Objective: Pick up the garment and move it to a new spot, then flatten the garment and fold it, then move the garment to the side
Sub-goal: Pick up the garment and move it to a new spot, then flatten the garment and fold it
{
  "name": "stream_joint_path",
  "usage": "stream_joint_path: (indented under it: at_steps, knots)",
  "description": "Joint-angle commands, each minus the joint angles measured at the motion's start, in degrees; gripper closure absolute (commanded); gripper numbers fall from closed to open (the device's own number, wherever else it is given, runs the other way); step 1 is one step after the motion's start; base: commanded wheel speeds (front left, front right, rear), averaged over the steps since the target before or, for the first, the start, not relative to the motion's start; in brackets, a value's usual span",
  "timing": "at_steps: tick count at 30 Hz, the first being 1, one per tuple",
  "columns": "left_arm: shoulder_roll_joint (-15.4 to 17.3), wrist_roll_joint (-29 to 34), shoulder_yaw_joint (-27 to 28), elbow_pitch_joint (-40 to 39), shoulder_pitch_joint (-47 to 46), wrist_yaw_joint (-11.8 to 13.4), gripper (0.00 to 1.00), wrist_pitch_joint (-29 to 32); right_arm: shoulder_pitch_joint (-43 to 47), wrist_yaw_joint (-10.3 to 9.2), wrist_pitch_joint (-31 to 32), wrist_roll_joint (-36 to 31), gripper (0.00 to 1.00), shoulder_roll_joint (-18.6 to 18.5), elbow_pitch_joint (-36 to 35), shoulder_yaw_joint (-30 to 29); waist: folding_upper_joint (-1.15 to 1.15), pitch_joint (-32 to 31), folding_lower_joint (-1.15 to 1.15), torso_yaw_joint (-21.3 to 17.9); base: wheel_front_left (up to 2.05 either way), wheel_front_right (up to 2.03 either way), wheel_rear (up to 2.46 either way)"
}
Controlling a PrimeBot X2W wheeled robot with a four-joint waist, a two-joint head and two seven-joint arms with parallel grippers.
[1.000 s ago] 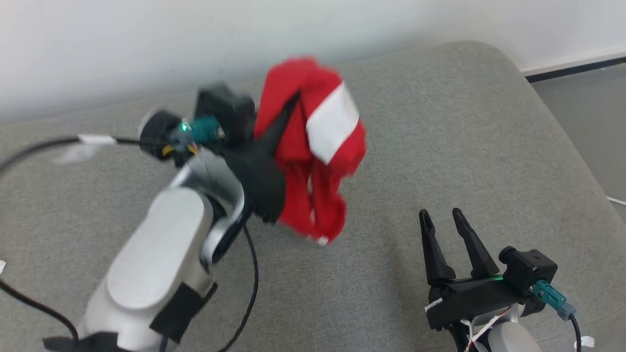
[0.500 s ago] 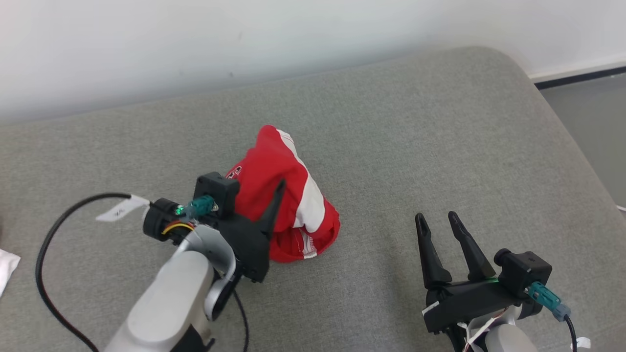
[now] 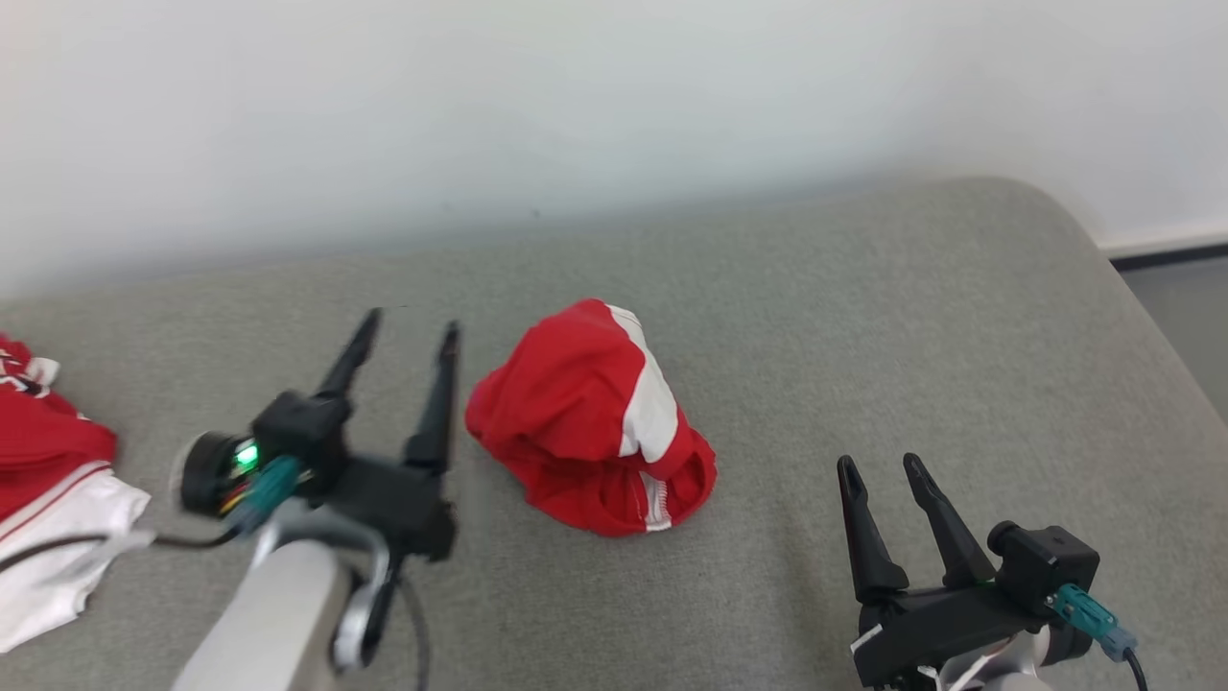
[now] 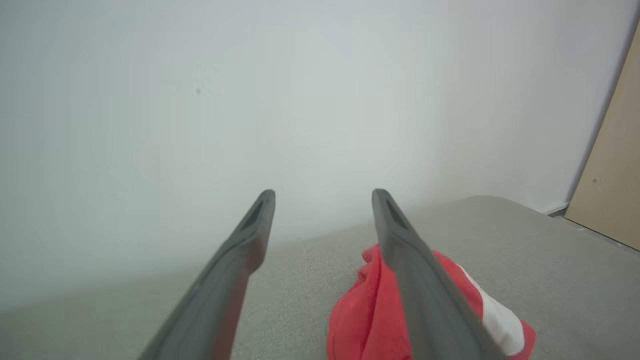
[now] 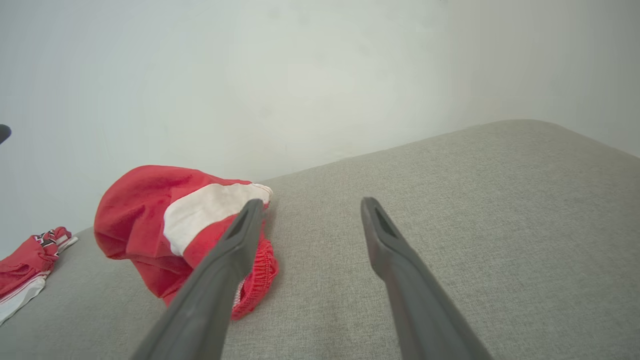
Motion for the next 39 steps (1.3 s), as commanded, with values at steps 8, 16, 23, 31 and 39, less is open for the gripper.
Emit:
stream_joint_path:
  at_steps: [8,16,23,31,39]
  knots:
    - [7.07,-1.85,7.94,-12.30,12.47,6.97,0.00,-0.85,3.00,0.20,1.57,-0.96,0.00,-0.06,-2.35,-1.44,0.00,-2.89,0.01,3.34,0.00,0.00,0.00]
    - [13.35,0.17,10.44,-21.38,25.06,12.87,0.00,2.23,4.41,0.20,2.86,-1.84,0.00,-0.09,-3.87,-2.36,0.00,-3.60,0.01,4.71,0.00,0.00,0.00]
    - [14.04,0.19,12.32,-25.05,32.90,17.16,0.00,2.16,5.22,0.20,3.63,-2.82,0.00,-0.09,-4.94,-2.73,0.00,-3.97,0.01,5.48,0.00,0.00,0.00]
    - [13.66,-0.67,11.99,-25.77,36.51,18.94,0.00,3.83,6.29,0.20,4.59,-3.20,0.00,-0.08,-6.01,-2.96,0.00,-4.32,0.01,6.08,0.00,0.00,0.00]
    - [14.42,0.27,10.33,-26.15,34.92,18.74,0.00,6.49,6.40,0.20,5.18,-3.64,0.00,-0.07,-6.87,-3.12,0.00,-4.47,0.01,6.14,0.00,0.00,0.00]
